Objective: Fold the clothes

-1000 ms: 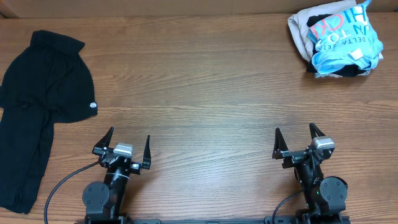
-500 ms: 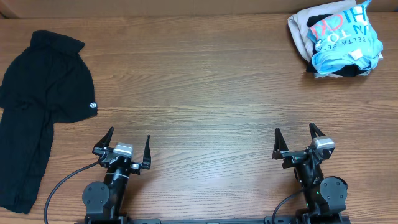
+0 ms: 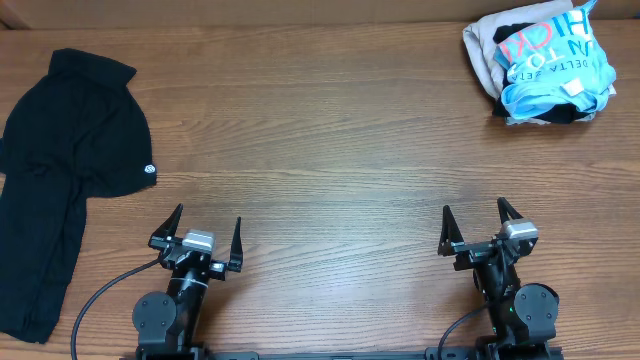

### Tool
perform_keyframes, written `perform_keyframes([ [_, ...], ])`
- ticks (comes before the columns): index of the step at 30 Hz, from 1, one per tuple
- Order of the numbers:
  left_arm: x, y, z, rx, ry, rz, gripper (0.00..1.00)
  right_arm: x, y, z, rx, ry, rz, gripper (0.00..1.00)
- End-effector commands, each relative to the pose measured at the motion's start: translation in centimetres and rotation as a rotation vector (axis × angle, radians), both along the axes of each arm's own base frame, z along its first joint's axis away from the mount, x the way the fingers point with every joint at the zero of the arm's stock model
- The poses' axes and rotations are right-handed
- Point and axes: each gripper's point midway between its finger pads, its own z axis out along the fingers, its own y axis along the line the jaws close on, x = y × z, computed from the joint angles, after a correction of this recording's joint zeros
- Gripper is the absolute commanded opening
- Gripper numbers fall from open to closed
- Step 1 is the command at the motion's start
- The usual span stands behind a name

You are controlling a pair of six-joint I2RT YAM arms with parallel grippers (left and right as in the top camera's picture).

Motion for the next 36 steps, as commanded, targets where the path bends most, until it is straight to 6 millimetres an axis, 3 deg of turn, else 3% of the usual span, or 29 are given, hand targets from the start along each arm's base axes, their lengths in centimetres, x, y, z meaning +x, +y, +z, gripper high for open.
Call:
perform_keyframes([
  [1, -0.03, 0.0, 0.09, -0.016, -0.004, 0.004, 1.0, -0.02, 0.16, -0.21, 0.004, -0.002, 0.006, 1.0],
  [36, 0.09, 0.72, -0.01, 0.013, -0.005, 0.045, 1.0, -0.03, 0.24, -0.23, 0.004, -0.001, 0.01, 1.0],
])
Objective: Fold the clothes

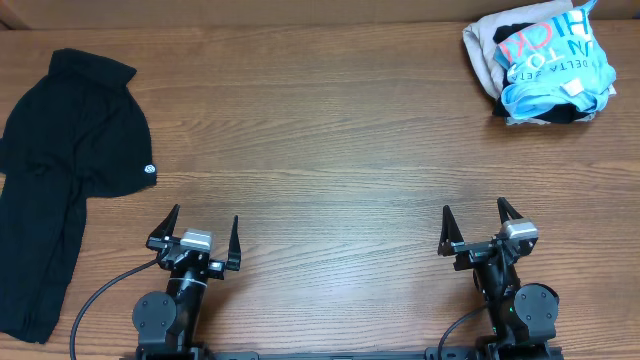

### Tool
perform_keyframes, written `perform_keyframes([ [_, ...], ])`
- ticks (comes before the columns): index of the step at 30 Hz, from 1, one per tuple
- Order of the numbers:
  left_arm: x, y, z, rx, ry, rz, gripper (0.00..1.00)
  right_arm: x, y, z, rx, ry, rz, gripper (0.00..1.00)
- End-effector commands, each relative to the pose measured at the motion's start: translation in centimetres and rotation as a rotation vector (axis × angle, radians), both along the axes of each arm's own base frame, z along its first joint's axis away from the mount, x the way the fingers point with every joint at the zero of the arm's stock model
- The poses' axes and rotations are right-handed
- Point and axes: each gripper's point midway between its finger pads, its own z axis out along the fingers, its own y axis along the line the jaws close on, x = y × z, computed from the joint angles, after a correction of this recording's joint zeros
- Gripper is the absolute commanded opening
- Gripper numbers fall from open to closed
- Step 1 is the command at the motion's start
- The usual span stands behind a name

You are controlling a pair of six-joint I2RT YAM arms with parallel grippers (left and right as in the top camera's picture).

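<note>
A black garment lies spread and partly bunched at the table's left edge, a small white logo on it. A heap of clothes, light blue with pink lettering over beige and black pieces, sits at the far right corner. My left gripper stands open near the front edge, to the right of the black garment and apart from it. My right gripper stands open at the front right, well short of the heap. Neither holds anything.
The wooden table spans the view. A black cable loops from the left arm's base at the front left, near the lower end of the black garment.
The left gripper has shifted very slightly to the left. The right gripper and both lots of clothes stand as before.
</note>
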Motion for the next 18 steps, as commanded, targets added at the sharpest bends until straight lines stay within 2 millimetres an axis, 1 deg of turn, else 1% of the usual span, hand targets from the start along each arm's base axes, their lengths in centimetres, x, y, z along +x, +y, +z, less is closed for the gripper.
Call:
perform_keyframes([
  [1, 0.0, 0.3, 0.0, 0.01, -0.006, 0.019, 1.0, 0.0, 0.2, -0.2, 0.005, -0.003, 0.01, 1.0],
  [2, 0.0, 0.3, 0.1, 0.01, -0.008, 0.019, 1.0, 0.0, 0.2, -0.1, 0.005, -0.006, 0.011, 1.0],
  [3, 0.0, 0.3, 0.6, 0.009, -0.03, 0.018, 1.0, 0.0, 0.2, -0.1, 0.005, -0.008, 0.011, 1.0],
  [5, 0.0, 0.1, 0.9, -0.032, -0.036, 0.01, 1.0, 0.0, 0.2, 0.1, 0.006, -0.013, 0.01, 1.0],
  [7, 0.0, 0.1, 0.8, -0.054, -0.03, 0.008, 1.0, 0.0, 0.1, 0.5, 0.007, -0.03, 0.004, 1.0],
  [9, 0.0, 0.1, 0.9, -0.055, -0.03, 0.008, 1.0, -0.1, 0.1, 1.4, 0.012, -0.06, 0.003, 1.0],
  [11, -0.1, 0.1, 1.3, -0.058, -0.031, 0.009, 1.0, -0.3, 0.1, 2.9, 0.039, -0.086, 0.003, 1.0],
  [13, -0.3, 0.1, 2.1, -0.058, -0.032, 0.009, 1.0, -0.7, 0.0, 4.6, 0.048, -0.117, 0.005, 1.0],
  [15, -0.6, 0.1, 3.3, -0.057, -0.036, 0.014, 1.0, -1.2, 0.1, 6.6, 0.072, -0.142, 0.013, 1.0],
  [18, -1.0, 0.3, 5.5, -0.057, -0.019, 0.022, 1.0, -1.8, 0.8, 9.1, 0.069, -0.15, 0.056, 1.0],
])
